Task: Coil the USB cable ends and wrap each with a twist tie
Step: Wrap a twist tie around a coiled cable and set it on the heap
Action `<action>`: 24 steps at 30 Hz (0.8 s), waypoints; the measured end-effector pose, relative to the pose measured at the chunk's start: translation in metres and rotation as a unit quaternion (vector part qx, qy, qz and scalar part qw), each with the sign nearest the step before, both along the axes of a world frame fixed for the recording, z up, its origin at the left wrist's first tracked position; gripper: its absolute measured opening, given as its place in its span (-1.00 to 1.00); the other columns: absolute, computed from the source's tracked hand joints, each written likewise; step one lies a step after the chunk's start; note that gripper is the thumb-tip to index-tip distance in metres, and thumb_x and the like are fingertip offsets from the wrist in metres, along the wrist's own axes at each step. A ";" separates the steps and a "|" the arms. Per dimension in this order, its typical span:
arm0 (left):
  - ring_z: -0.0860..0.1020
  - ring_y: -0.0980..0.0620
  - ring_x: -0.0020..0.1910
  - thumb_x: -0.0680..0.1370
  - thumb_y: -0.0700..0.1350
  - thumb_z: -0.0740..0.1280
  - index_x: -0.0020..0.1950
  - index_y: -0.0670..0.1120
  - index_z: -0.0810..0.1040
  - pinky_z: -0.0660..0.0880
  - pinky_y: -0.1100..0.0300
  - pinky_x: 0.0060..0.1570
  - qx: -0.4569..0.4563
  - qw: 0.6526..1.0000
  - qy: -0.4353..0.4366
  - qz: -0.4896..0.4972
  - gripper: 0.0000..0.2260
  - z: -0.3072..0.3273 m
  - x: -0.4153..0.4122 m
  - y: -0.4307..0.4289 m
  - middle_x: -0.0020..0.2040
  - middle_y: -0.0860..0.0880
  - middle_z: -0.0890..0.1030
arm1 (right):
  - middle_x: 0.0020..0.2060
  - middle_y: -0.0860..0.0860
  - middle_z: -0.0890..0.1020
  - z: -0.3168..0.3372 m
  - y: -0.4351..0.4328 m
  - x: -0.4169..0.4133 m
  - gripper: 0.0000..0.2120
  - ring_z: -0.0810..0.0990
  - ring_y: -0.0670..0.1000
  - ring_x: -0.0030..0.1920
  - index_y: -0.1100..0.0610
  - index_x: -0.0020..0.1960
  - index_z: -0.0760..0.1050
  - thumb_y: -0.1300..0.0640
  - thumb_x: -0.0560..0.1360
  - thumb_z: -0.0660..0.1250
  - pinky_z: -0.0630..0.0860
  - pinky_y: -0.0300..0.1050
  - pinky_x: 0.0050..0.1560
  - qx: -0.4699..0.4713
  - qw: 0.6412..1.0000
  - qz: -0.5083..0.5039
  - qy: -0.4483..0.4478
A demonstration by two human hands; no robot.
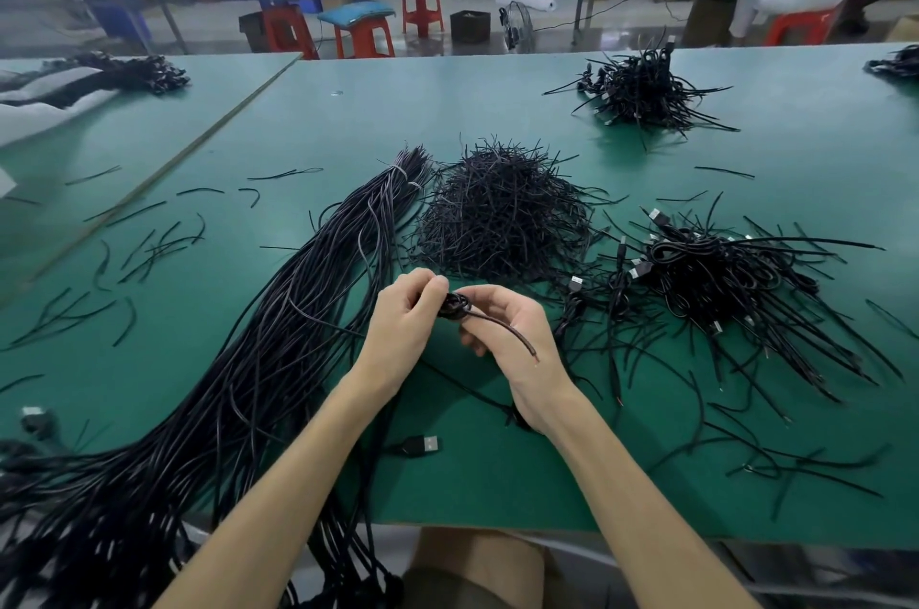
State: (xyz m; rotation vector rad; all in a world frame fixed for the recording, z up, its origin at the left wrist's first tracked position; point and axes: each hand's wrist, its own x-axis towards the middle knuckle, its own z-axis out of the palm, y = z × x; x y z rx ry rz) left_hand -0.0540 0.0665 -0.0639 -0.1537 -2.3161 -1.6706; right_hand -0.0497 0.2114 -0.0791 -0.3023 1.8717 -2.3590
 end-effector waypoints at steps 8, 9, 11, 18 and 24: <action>0.16 -0.03 -0.38 0.52 -0.13 0.20 -0.40 -0.23 0.18 0.09 -0.08 -0.35 0.013 1.000 -0.004 0.011 -0.64 -0.006 0.001 -0.001 -0.43 -0.10 0.21 | -0.26 0.00 0.66 0.000 0.001 0.000 -0.92 0.54 -0.10 -0.31 0.18 0.04 0.65 0.26 0.54 0.42 0.45 -0.29 -0.28 0.061 0.997 0.041 -0.007; 0.15 -0.03 -0.39 0.52 -0.12 0.20 -0.41 -0.23 0.18 0.08 -0.06 -0.37 0.013 1.000 -0.005 0.011 -0.63 -0.006 0.001 -0.001 -0.44 -0.09 0.20 | -0.26 0.00 0.66 0.000 0.001 0.000 -0.92 0.54 -0.11 -0.31 0.17 0.02 0.65 0.25 0.54 0.42 0.45 -0.30 -0.28 0.062 0.997 0.040 -0.008; 0.14 0.00 -0.42 0.55 -0.10 0.21 -0.41 -0.23 0.17 0.08 0.05 -0.40 0.012 1.000 0.000 0.013 -0.60 -0.007 0.001 -0.002 -0.45 -0.07 0.19 | -0.25 0.01 0.66 0.001 0.000 0.000 -0.93 0.53 -0.11 -0.32 0.17 0.01 0.64 0.26 0.54 0.42 0.45 -0.31 -0.29 0.059 0.997 0.039 -0.007; 0.34 0.15 -0.37 0.56 0.11 0.30 -0.22 -0.08 0.44 0.32 0.27 -0.30 0.011 0.999 -0.002 0.048 -0.70 -0.010 -0.005 -0.002 -0.37 0.14 0.40 | -0.33 -0.04 0.62 0.002 0.000 0.002 -0.92 0.50 -0.08 -0.35 0.19 -0.04 0.62 0.33 0.54 0.40 0.48 -0.21 -0.28 0.046 0.998 0.002 0.039; 0.47 -0.01 -0.10 0.47 0.41 0.30 -0.10 0.01 0.41 0.42 0.06 0.04 -0.048 0.991 0.014 0.126 -0.54 -0.018 -0.011 -0.008 -0.13 0.02 0.48 | -0.31 0.03 0.63 0.005 0.000 0.003 -0.93 0.52 -0.03 -0.35 0.20 -0.03 0.63 0.32 0.56 0.39 0.53 -0.14 -0.24 0.035 0.997 -0.036 0.057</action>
